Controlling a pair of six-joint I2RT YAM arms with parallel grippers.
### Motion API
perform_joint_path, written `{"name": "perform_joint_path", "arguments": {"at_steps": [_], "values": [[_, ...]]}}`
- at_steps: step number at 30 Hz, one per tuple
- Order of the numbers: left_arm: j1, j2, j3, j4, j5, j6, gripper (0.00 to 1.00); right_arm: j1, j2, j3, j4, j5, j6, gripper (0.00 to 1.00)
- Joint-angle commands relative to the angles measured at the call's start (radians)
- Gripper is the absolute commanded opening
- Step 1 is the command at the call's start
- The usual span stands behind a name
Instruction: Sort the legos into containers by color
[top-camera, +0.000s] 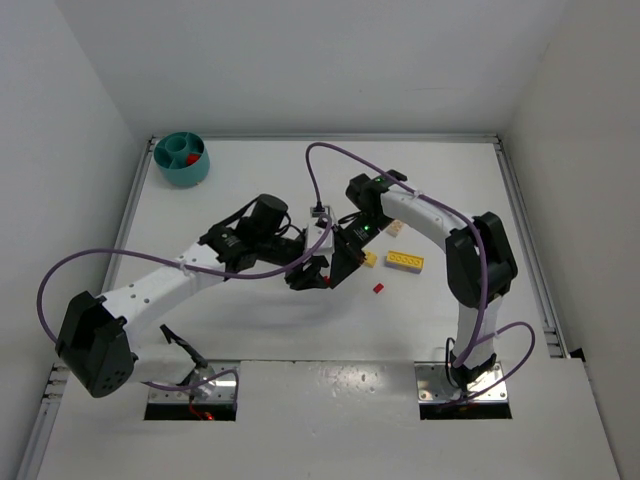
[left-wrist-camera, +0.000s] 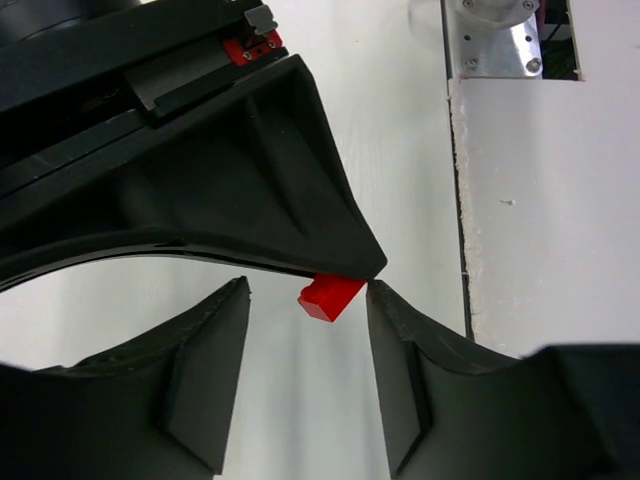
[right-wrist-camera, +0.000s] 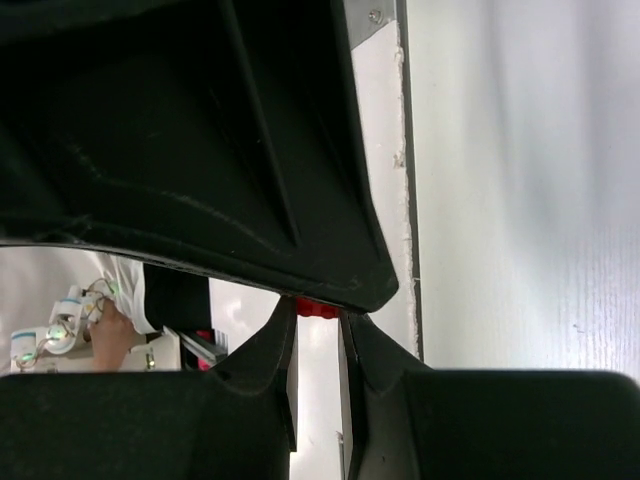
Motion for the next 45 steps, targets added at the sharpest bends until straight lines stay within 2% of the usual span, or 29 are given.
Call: {"name": "perform_joint_path", "arguments": {"at_steps": [1, 3, 8, 12, 13, 15, 16, 17, 19, 20, 23, 24, 27, 30, 32, 33, 35, 36, 39, 40, 43, 45], "values": [[-0.027, 0.001, 0.037, 0.023, 0.013, 0.004, 0.54, 0.008, -0.002, 0.041, -0.002, -0.090, -0.023, 0.02], [-0.036, 0.001, 0.028, 0.023, 0.013, 0.013, 0.48, 0.008, -0.002, 0.041, -0.002, -0.090, -0.032, 0.01], [-0.047, 0.001, 0.019, 0.014, 0.013, 0.033, 0.46, -0.002, -0.002, 0.041, -0.012, -0.110, -0.032, 0.01], [-0.056, 0.001, 0.010, 0.004, 0.003, 0.042, 0.37, -0.002, -0.002, 0.041, -0.021, -0.119, -0.032, 0.01], [-0.056, 0.001, 0.000, 0.004, -0.006, 0.042, 0.35, -0.002, -0.002, 0.041, -0.021, -0.119, -0.032, 0.01], [-0.056, 0.001, 0.000, 0.004, -0.006, 0.051, 0.21, -0.002, -0.002, 0.041, -0.032, -0.119, -0.042, 0.01], [-0.056, 0.001, 0.000, 0.004, -0.006, 0.051, 0.21, -0.002, -0.002, 0.041, -0.032, -0.119, -0.042, 0.01], [-0.056, 0.001, -0.009, 0.004, -0.015, 0.051, 0.15, -0.002, -0.002, 0.041, -0.032, -0.119, -0.042, 0.01], [-0.056, 0.001, -0.009, -0.005, -0.027, 0.061, 0.10, -0.002, -0.002, 0.041, -0.032, -0.119, -0.042, 0.09], [-0.056, 0.001, -0.009, -0.005, -0.042, 0.061, 0.08, -0.002, -0.002, 0.041, -0.032, -0.119, -0.042, 0.23], [-0.056, -0.022, -0.009, -0.031, -0.061, 0.074, 0.01, -0.024, -0.022, 0.032, -0.022, -0.107, -0.042, 0.42], [-0.038, -0.022, -0.018, -0.045, -0.061, 0.065, 0.00, -0.025, -0.036, 0.032, -0.022, -0.087, -0.042, 0.45], [0.032, -0.060, -0.027, -0.069, -0.050, 0.045, 0.00, -0.064, -0.062, 0.061, -0.009, -0.049, -0.031, 0.50], [0.120, -0.106, -0.050, -0.078, -0.050, 0.035, 0.00, -0.113, -0.094, 0.063, 0.039, 0.002, 0.020, 0.50], [0.212, -0.117, -0.059, -0.088, -0.059, 0.007, 0.00, -0.135, -0.132, 0.028, 0.163, 0.088, 0.128, 0.50], [0.247, -0.131, -0.059, -0.088, -0.059, -0.004, 0.00, -0.150, -0.151, -0.020, 0.268, 0.187, 0.220, 0.50], [0.360, -0.131, -0.038, -0.098, -0.085, -0.004, 0.00, -0.164, -0.184, -0.067, 0.342, 0.285, 0.270, 0.50], [0.438, -0.109, -0.027, -0.098, -0.098, -0.004, 0.00, -0.164, -0.212, -0.102, 0.390, 0.385, 0.297, 0.50], [0.546, -0.040, 0.057, -0.109, -0.180, 0.021, 0.00, -0.173, -0.250, -0.170, 0.435, 0.500, 0.310, 0.50], [0.581, -0.007, 0.091, -0.109, -0.202, 0.030, 0.00, -0.173, -0.275, -0.186, 0.456, 0.522, 0.310, 0.50], [0.776, 0.171, 0.265, -0.137, -0.202, 0.021, 0.00, -0.173, -0.312, -0.233, 0.469, 0.553, 0.310, 0.50], [0.827, 0.312, 0.409, -0.160, -0.190, 0.021, 0.00, -0.173, -0.321, -0.245, 0.469, 0.553, 0.310, 0.50]]}}
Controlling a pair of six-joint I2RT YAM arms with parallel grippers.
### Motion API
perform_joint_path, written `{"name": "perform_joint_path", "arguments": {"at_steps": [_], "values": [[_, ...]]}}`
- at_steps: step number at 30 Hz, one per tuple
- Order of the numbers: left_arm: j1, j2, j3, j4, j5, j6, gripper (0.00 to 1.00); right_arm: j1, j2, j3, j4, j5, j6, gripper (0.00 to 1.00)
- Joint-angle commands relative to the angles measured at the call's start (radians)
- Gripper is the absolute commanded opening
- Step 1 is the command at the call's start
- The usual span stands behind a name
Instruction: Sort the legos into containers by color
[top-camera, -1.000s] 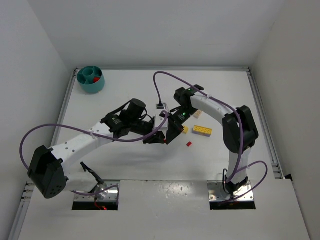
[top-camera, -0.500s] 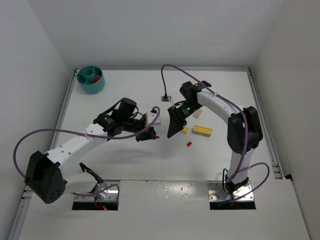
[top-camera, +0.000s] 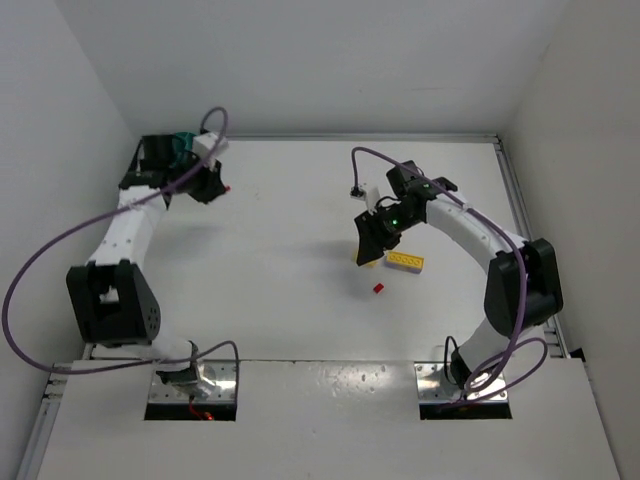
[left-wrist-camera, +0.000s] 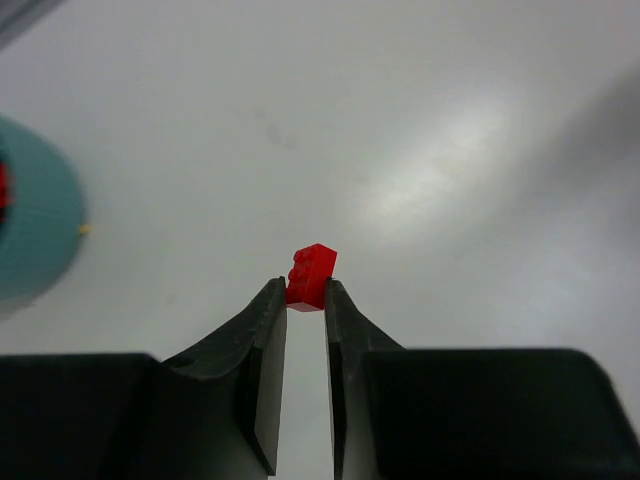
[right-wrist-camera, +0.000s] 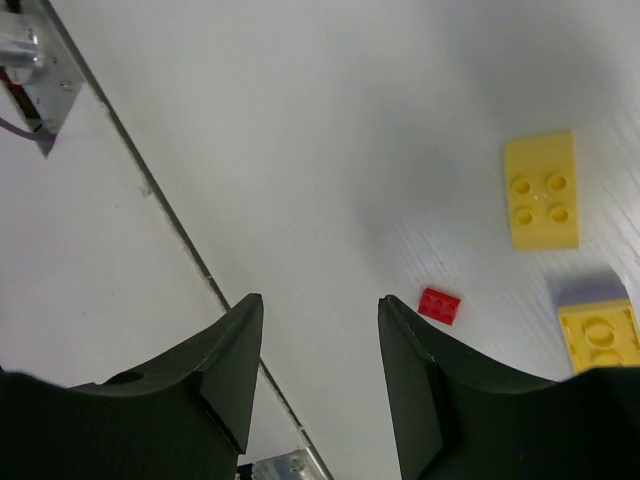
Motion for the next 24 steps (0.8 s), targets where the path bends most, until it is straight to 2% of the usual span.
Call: {"name": "perform_joint_path", "arguments": {"at_steps": [1, 6, 12, 21, 24], "values": [[0.108, 0.159, 0.177, -0.009, -0.031, 0.001, 0.00, 0.001, -0.057, -0.010, 0.069, 0.069, 0.027, 0.50], [0.182, 0.363, 0.426, -0.019, -0.136, -0.030, 0.00, 0.001, -0.057, -0.010, 0.069, 0.069, 0.027, 0.50], [0.216, 0.527, 0.605, -0.019, -0.197, -0.041, 0.00, 0.001, -0.039, -0.001, 0.069, 0.069, 0.027, 0.50], [0.225, 0.636, 0.686, -0.019, -0.249, -0.050, 0.00, 0.001, -0.019, -0.001, 0.060, 0.069, 0.018, 0.50], [0.225, 0.646, 0.695, -0.010, -0.268, -0.050, 0.04, 0.001, -0.019, -0.001, 0.060, 0.069, 0.018, 0.50]]}}
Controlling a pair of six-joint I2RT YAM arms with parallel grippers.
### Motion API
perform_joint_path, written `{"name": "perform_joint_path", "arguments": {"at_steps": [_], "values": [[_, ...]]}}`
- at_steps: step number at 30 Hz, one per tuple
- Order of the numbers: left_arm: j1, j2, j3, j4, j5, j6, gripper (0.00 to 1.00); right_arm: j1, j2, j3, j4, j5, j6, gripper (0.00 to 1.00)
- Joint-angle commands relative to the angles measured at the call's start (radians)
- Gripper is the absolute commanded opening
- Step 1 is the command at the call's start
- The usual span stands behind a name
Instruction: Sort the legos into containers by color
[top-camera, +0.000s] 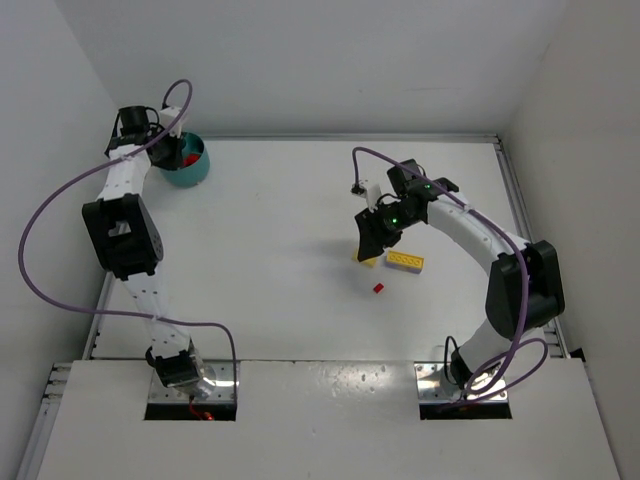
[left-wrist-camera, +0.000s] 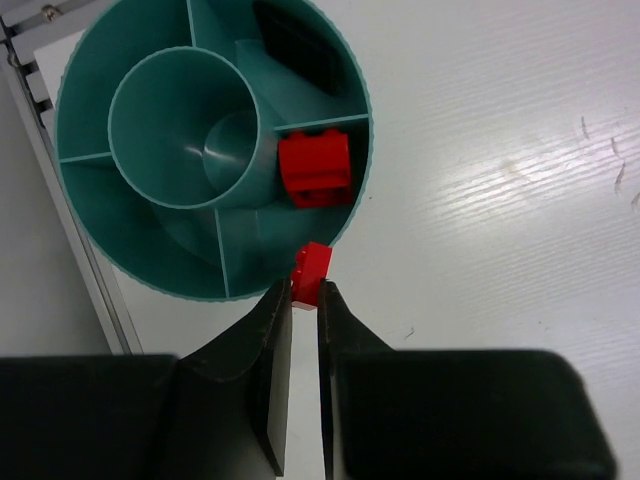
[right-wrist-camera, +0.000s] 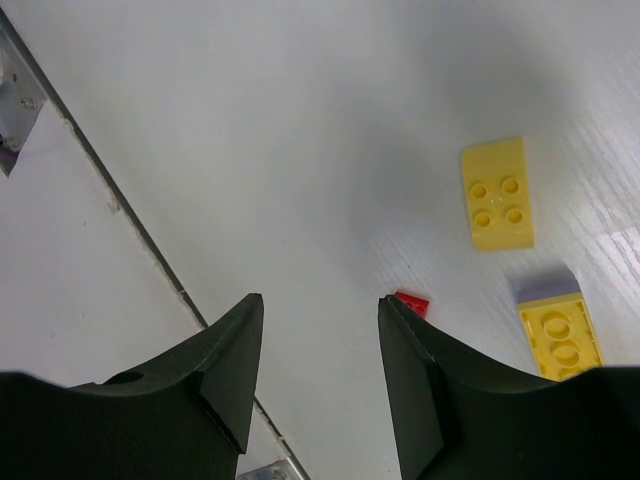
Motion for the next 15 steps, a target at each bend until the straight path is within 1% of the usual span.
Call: {"name": "perform_joint_path", "arguments": {"at_steps": [1, 2, 4, 7, 13, 15], "values": [[0.009, 0.017, 0.050, 0.011, -0.023, -0.008, 0.04, 0.001, -0.001, 0.012, 0.012, -0.001, -0.006, 0.50], [0.009, 0.017, 0.050, 0.022, -0.034, -0.008, 0.04, 0.001, -0.001, 0.012, 0.012, -0.001, -0.006, 0.50], [0.009, 0.026, 0.050, 0.031, -0.043, -0.008, 0.07, 0.001, -0.001, 0.012, 0.012, 0.008, -0.006, 0.50], [0.009, 0.026, 0.059, 0.042, -0.043, -0.019, 0.17, 0.010, -0.001, 0.012, 0.012, 0.017, -0.006, 0.50], [0.009, 0.026, 0.068, 0.064, -0.063, -0.039, 0.27, 0.010, -0.001, 0.012, 0.003, 0.026, -0.006, 0.50], [0.009, 0.026, 0.091, 0.064, -0.072, -0.039, 0.32, 0.010, -0.001, 0.012, 0.003, 0.026, -0.006, 0.50]]}}
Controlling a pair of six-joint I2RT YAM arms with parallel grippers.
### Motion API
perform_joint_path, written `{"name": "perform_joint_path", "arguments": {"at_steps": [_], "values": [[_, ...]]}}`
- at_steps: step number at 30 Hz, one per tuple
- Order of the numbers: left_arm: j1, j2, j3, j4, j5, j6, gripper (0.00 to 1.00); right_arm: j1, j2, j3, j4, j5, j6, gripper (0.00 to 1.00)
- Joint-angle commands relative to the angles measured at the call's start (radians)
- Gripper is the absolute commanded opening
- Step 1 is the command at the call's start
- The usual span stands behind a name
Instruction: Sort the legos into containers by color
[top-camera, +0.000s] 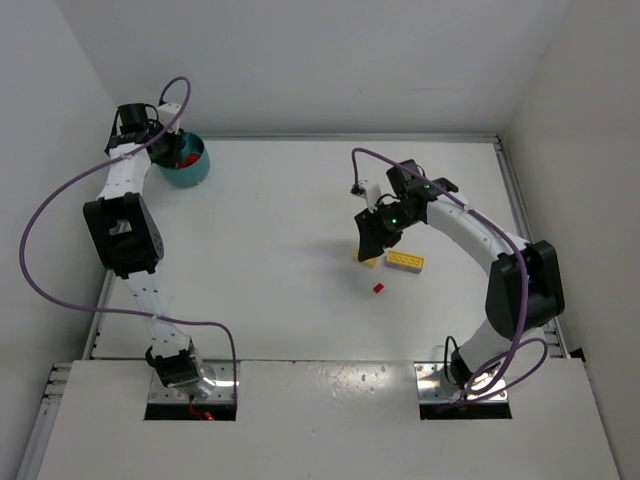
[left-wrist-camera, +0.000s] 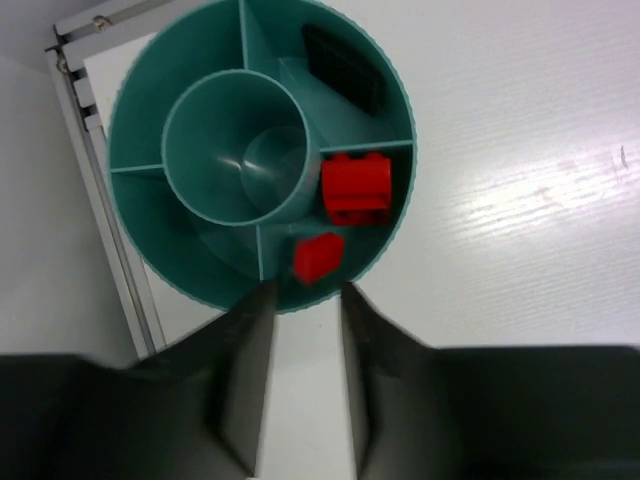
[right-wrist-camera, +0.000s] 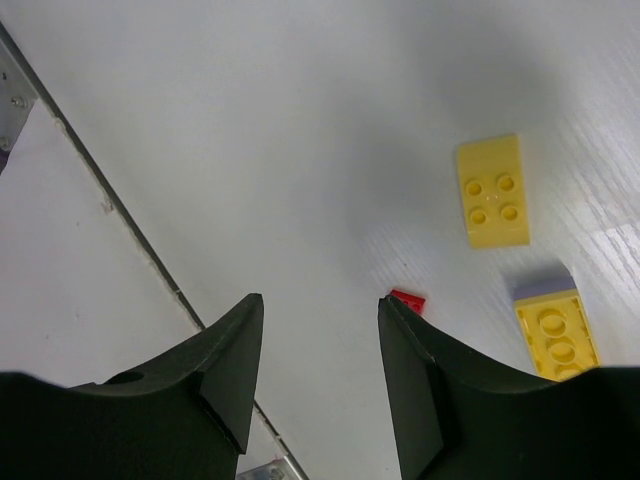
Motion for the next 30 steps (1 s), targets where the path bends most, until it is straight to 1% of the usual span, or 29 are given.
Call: {"name": "perform_joint_path", "arguments": {"at_steps": [1, 4, 6, 8, 9, 10, 11, 12, 13, 14, 15, 16, 17, 19, 20, 22, 23, 25, 27, 28, 30], "values": [[0.008, -0.005, 0.060, 0.038, -0.020, -0.020, 0.41, 0.007, -0.001, 0.012, 0.005, 0.020, -0.005, 0.50], [0.008, -0.005, 0.071, 0.038, -0.040, -0.029, 0.49, 0.016, -0.001, 0.012, 0.005, 0.031, -0.005, 0.50], [0.008, -0.016, 0.080, 0.038, -0.040, -0.038, 0.49, 0.016, -0.011, 0.002, 0.005, 0.041, -0.015, 0.50], [0.008, -0.054, 0.080, 0.038, -0.005, -0.039, 0.49, 0.016, -0.021, -0.018, -0.005, 0.050, -0.039, 0.50], [0.008, -0.104, 0.045, 0.038, 0.052, -0.039, 0.49, 0.016, -0.021, -0.027, -0.037, 0.061, -0.079, 0.49], [0.008, -0.135, 0.027, 0.038, 0.081, -0.039, 0.49, 0.016, -0.021, -0.027, -0.055, 0.061, -0.079, 0.46], [0.008, -0.169, -0.024, 0.038, 0.112, -0.039, 0.47, 0.016, -0.021, -0.043, -0.072, 0.075, -0.129, 0.45], [0.008, -0.207, -0.056, 0.038, 0.179, -0.039, 0.47, 0.025, -0.021, -0.073, -0.083, 0.113, -0.152, 0.44], [0.008, -0.247, -0.090, 0.038, 0.208, -0.039, 0.47, 0.025, -0.034, -0.095, -0.083, 0.138, -0.171, 0.42], [-0.001, -0.329, -0.127, 0.038, 0.233, -0.039, 0.47, 0.025, -0.047, -0.119, -0.072, 0.165, -0.203, 0.42], [-0.001, -0.371, -0.204, 0.038, 0.259, -0.039, 0.47, 0.025, -0.059, -0.168, -0.058, 0.220, -0.212, 0.42], [-0.013, -0.411, -0.243, 0.038, 0.259, -0.039, 0.47, 0.034, -0.068, -0.188, -0.049, 0.247, -0.222, 0.42], [-0.024, -0.487, -0.322, 0.038, 0.281, -0.039, 0.47, 0.034, -0.068, -0.217, -0.037, 0.282, -0.231, 0.42], [-0.033, -0.561, -0.398, 0.047, 0.315, -0.039, 0.49, 0.056, -0.068, -0.256, -0.016, 0.299, -0.231, 0.42], [-0.033, -0.627, -0.468, 0.047, 0.353, -0.039, 0.50, 0.056, -0.068, -0.270, -0.002, 0.299, -0.242, 0.42], [-0.033, -0.686, -0.529, 0.047, 0.388, -0.028, 0.55, 0.077, -0.068, -0.303, 0.032, 0.308, -0.265, 0.42], [-0.033, -0.709, -0.573, 0.047, 0.402, -0.019, 0.56, 0.077, -0.068, -0.304, 0.032, 0.296, -0.309, 0.42], [-0.033, -0.765, -0.599, 0.013, 0.448, 0.027, 0.64, 0.086, -0.068, -0.313, 0.056, 0.256, -0.385, 0.44], [-0.033, -0.799, -0.621, -0.056, 0.518, 0.073, 0.66, 0.087, -0.108, -0.345, 0.089, 0.216, -0.450, 0.44], [-0.033, -0.800, -0.621, -0.085, 0.544, 0.125, 0.68, 0.087, -0.125, -0.356, 0.119, 0.199, -0.532, 0.44], [-0.033, -0.812, -0.630, -0.143, 0.612, 0.149, 0.68, 0.087, -0.149, -0.376, 0.132, 0.164, -0.623, 0.44]]}}
